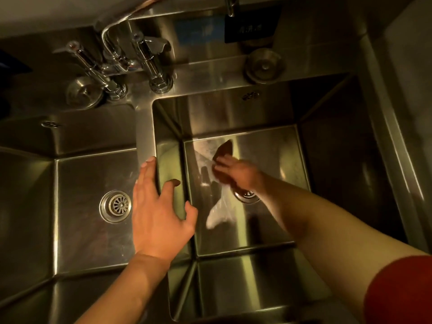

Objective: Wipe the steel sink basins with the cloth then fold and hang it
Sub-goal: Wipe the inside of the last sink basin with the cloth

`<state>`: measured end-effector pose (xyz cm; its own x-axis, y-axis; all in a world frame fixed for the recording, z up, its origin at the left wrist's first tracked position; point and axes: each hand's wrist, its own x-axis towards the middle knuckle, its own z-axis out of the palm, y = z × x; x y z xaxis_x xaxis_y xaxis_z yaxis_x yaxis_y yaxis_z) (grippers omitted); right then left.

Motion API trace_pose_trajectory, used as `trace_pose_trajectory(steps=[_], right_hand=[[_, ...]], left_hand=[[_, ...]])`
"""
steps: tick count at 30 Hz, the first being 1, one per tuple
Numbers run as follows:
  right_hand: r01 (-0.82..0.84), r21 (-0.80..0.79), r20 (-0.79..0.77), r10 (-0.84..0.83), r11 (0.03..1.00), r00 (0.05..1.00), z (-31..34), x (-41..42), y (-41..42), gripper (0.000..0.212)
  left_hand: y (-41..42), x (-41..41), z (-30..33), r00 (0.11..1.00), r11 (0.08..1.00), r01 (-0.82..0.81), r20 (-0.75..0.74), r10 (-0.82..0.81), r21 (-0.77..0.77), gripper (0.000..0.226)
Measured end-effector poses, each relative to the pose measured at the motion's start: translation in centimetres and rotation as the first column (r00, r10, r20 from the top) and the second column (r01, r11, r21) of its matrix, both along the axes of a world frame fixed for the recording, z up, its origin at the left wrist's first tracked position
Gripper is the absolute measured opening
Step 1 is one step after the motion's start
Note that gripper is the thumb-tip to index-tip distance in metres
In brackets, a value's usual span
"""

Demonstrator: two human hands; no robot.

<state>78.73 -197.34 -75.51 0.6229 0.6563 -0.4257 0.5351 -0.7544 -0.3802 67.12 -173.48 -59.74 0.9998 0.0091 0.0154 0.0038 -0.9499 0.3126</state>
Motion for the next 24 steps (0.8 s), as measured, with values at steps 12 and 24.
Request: trace_pose_trajectory(steps=[12, 24], right_hand=[[0.346, -0.47, 0.07, -0.356, 0.812, 0.932, -0.4, -7.2, -15.5, 0.07], [-0.572, -0.399, 0.07, 0.646, 0.716, 0.76, 1.0, -15.3, -5.8, 0.033]], left_hand=[[-0.1, 0.1, 0.4, 1.0, 1.0, -0.006, 0.0, 0.006, -0.003, 0.047], [0.1, 0.0, 0.1, 0.999, 1.0, -0.011, 0.032, 0.011, -0.001, 0.05]])
